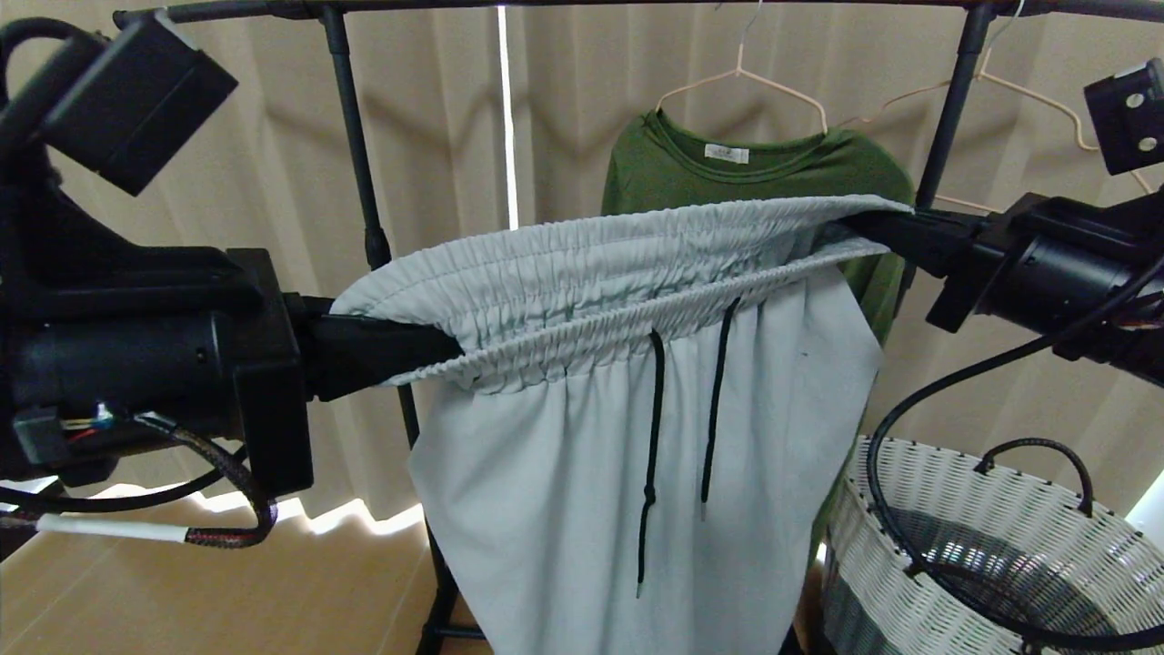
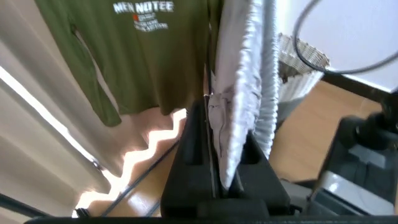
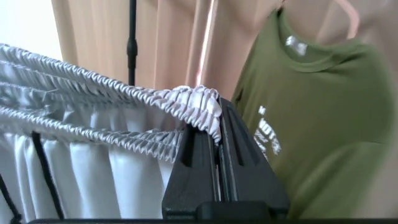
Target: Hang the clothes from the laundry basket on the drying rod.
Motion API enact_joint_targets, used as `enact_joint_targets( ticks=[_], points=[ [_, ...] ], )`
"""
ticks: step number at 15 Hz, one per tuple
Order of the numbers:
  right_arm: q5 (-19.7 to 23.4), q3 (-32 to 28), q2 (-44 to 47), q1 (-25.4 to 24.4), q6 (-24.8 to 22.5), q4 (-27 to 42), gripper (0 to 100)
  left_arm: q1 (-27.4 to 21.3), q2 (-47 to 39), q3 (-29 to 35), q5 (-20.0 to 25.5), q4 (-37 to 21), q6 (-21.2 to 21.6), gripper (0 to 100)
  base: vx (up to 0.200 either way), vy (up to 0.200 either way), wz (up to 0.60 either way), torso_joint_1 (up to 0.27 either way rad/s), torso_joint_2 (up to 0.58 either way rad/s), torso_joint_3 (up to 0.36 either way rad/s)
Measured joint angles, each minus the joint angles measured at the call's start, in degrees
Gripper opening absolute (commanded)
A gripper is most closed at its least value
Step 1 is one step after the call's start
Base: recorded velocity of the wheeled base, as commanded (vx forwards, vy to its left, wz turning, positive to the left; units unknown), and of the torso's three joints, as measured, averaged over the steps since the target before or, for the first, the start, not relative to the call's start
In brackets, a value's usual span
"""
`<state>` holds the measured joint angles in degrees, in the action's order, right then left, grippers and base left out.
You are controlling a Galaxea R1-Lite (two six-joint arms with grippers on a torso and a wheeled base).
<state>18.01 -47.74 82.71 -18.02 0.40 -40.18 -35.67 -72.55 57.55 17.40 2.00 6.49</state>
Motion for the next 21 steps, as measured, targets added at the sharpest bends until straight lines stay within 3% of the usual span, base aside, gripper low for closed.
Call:
enact_joint_targets(
  ticks=[6, 8, 11, 17, 21],
  points=[
    [-3.95, 1.99, -0.83, -0.15, -0.05, 2.13, 0, 0.09, -0.6, 2.17, -1.3, 1.06, 0.32, 0, 0.0, 0.0, 0.0, 0.0, 0.0, 0.0],
    [-4.19, 2.26, -3.52, -0.13, -0.07, 6.35, 0, 0.12, -2.8, 5.12, -4.97, 1.61, -0.04, 0, 0.0, 0.0, 0.0, 0.0, 0.0, 0.0],
    [-4.24, 0.8, -8.77, -0.02, 0.15, 13.42, 0, 0.28, -7.5, 9.9, -11.3, 7.22, -0.3, 0, 0.0, 0.0, 0.0, 0.0, 0.0, 0.0],
    [-4.6, 3.89, -14.19, -0.45, 1.71, 16.53, 0, 0.54, -11.96, 8.63, -12.36, 11.06, -1.73, 0, 0.0, 0.0, 0.0, 0.0, 0.0, 0.0],
    [-10.02, 2.82, -13.03, -0.37, -2.1, 16.94, 0, 1.28, -12.48, 6.69, -15.41, 11.13, -1.8, 0, 0.0, 0.0, 0.0, 0.0, 0.0, 0.0]
  ],
)
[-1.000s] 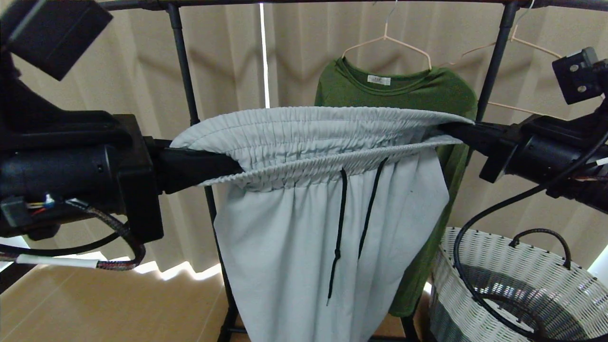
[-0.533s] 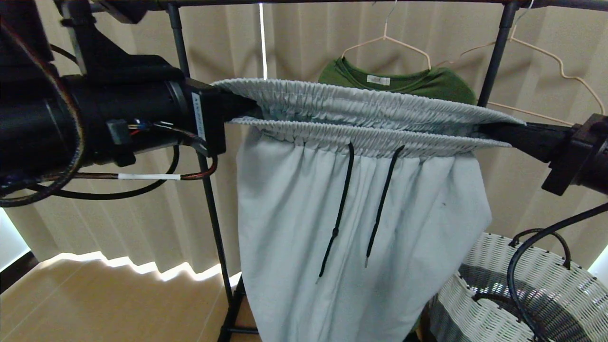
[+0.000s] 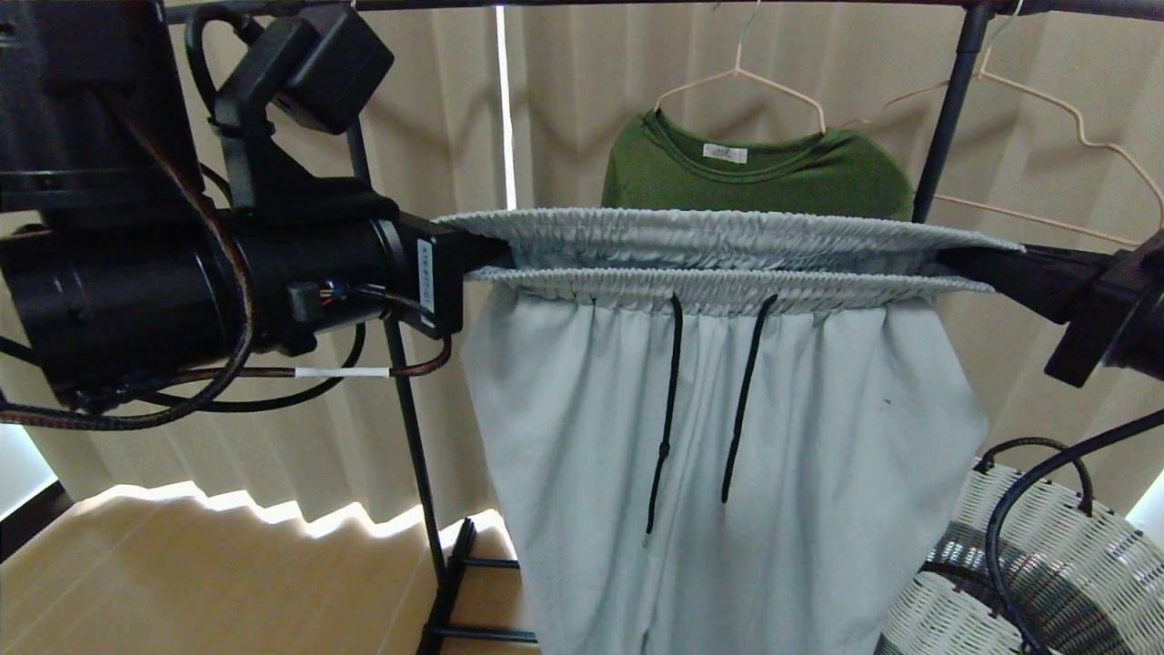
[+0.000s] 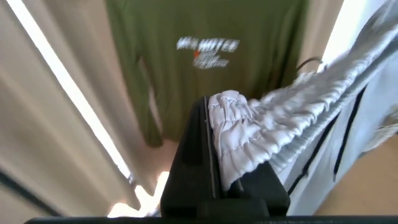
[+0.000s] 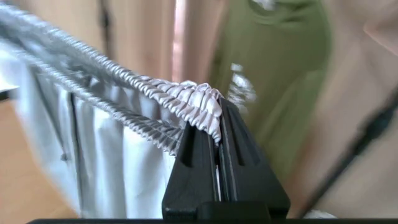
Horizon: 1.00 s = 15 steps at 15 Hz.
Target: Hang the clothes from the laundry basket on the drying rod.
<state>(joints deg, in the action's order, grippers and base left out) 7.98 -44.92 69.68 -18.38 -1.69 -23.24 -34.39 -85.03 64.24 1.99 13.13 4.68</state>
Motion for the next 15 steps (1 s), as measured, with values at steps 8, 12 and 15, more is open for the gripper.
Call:
enact_joint_targets(
  ticks=[8, 12, 15],
  points=[
    [-6.7, -3.21, 0.93, -2.84, 0.13, 6.17, 0, 0.62, 0.8, -0.35, -0.4, 2.24, -0.01, 0, 0.0, 0.0, 0.0, 0.0, 0.0, 0.0],
    [-6.68, -4.28, 0.99, -4.49, 0.15, 4.06, 0, 0.6, 2.28, -0.83, -0.38, 2.46, 0.0, 0, 0.0, 0.0, 0.0, 0.0, 0.0, 0.0],
    [-6.57, -4.3, 1.18, -4.63, 0.17, 3.75, 0, 0.62, 3.39, -1.29, -0.33, 2.41, 0.07, 0, 0.0, 0.0, 0.0, 0.0, 0.0, 0.0]
  ],
)
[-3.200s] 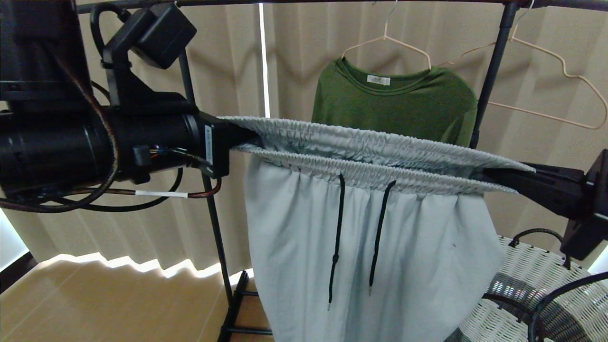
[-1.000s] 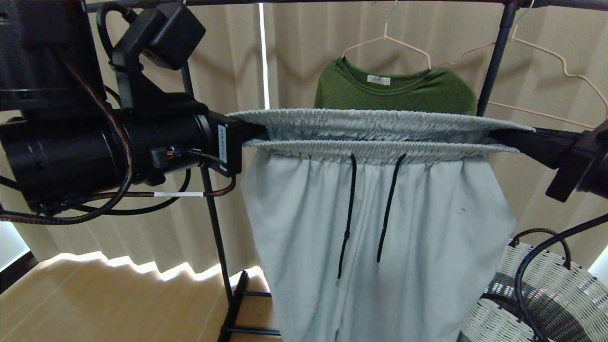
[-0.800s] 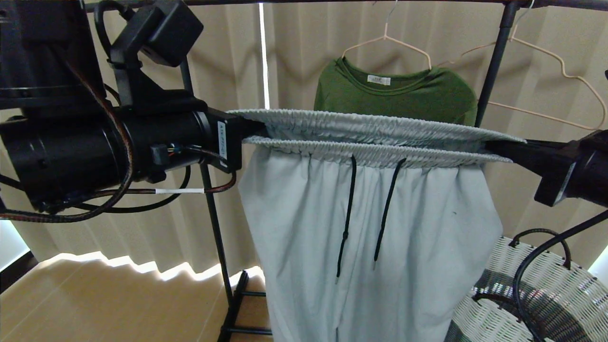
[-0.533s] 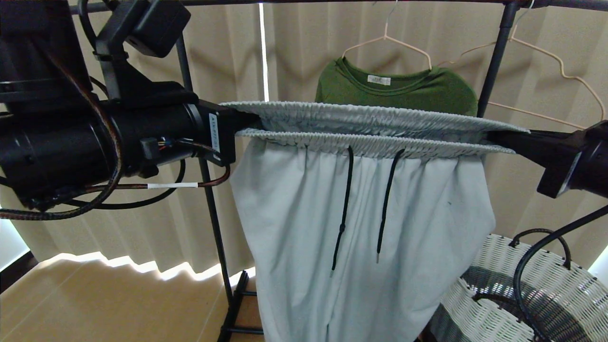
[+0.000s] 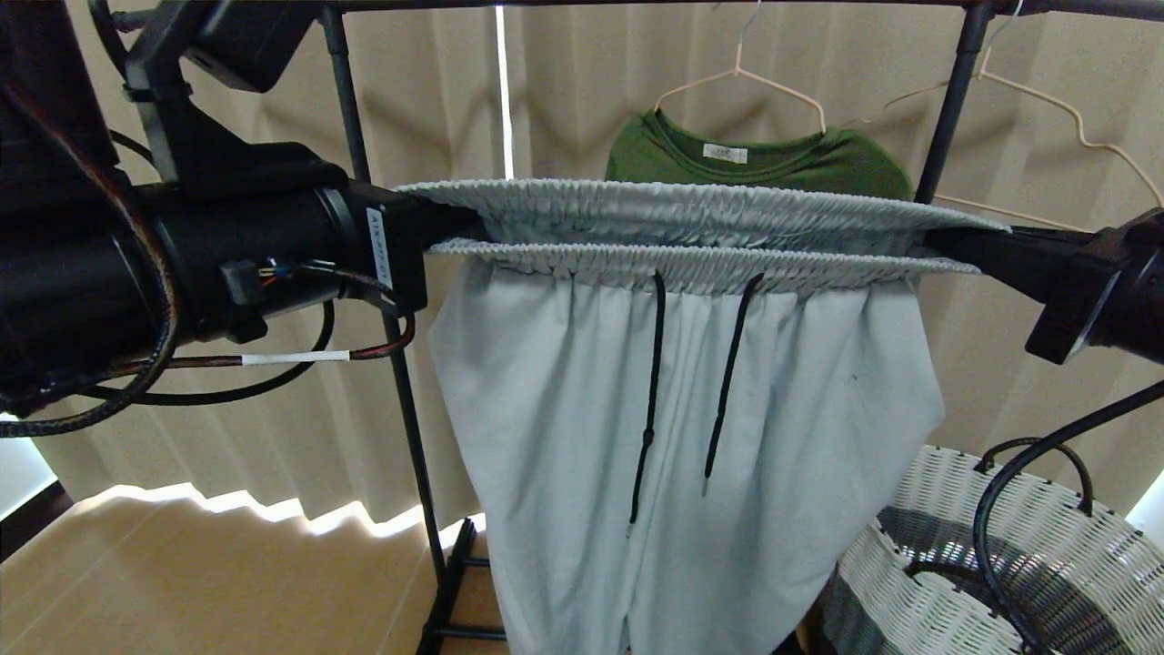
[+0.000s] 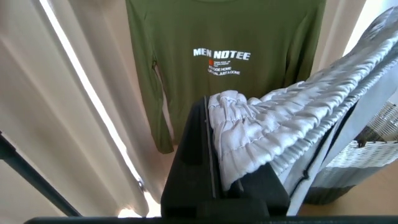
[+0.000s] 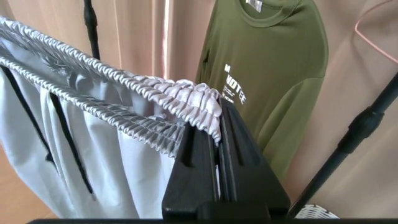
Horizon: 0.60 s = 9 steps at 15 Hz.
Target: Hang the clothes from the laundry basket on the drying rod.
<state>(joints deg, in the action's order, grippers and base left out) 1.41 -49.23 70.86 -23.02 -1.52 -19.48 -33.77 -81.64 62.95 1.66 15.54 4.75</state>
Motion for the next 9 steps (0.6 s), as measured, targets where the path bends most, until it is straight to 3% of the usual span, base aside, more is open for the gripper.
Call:
enact_joint_targets(
  ticks=[1, 2, 9],
  points=[
    [0.04, 0.15, 0.06, 0.0, 0.05, -0.02, 0, 0.0, 0.11, -0.06, 0.0, 0.02, -0.02, 0, 0.0, 0.0, 0.0, 0.0, 0.0, 0.0],
    [0.04, 0.26, 0.13, -0.02, 0.0, -0.02, 100, 0.01, 0.13, -0.13, -0.05, 0.0, -0.02, 0, 0.0, 0.0, 0.0, 0.0, 0.0, 0.0],
    [-0.11, 4.47, 0.13, -2.78, 0.4, -1.34, 100, 0.21, 0.33, -3.45, -0.35, 0.07, -0.02, 0, 0.0, 0.0, 0.0, 0.0, 0.0, 0.0]
  ],
)
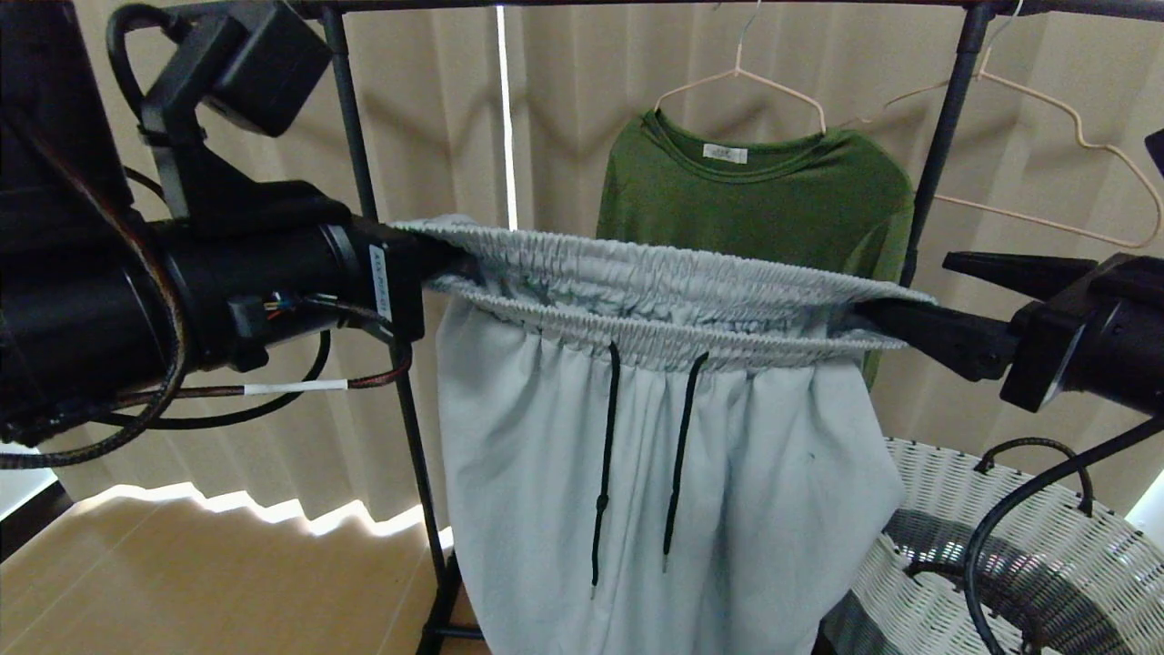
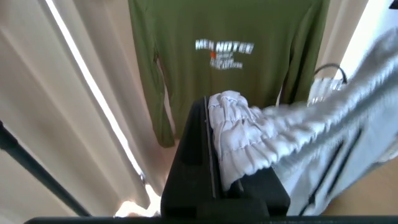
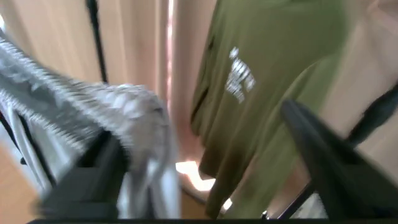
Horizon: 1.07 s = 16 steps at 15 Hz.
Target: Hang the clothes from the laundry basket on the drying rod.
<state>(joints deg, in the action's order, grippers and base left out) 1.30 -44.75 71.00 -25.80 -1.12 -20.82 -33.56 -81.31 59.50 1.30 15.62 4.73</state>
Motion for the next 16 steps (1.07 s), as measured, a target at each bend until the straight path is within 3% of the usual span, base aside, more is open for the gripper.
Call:
enact_joint_targets(
  ticks=[4, 13, 16],
  points=[
    [1.8, 4.88, -0.05, -3.22, 0.0, -7.31, 100, 0.71, 0.13, -3.58, -3.13, -0.07, 0.02, 0, 0.0, 0.0, 0.0, 0.0, 0.0, 0.0],
    [4.92, 8.97, -4.38, -3.64, 0.8, -8.11, 100, 4.21, 0.11, -8.7, -3.86, 0.01, 0.22, 0, 0.0, 0.0, 0.0, 0.0, 0.0, 0.0],
    [7.73, 10.8, -5.84, -3.63, 0.94, -8.81, 100, 4.22, -0.44, -8.74, -3.95, 0.11, 0.41, 0, 0.0, 0.0, 0.0, 0.0, 0.0, 0.0]
  ],
)
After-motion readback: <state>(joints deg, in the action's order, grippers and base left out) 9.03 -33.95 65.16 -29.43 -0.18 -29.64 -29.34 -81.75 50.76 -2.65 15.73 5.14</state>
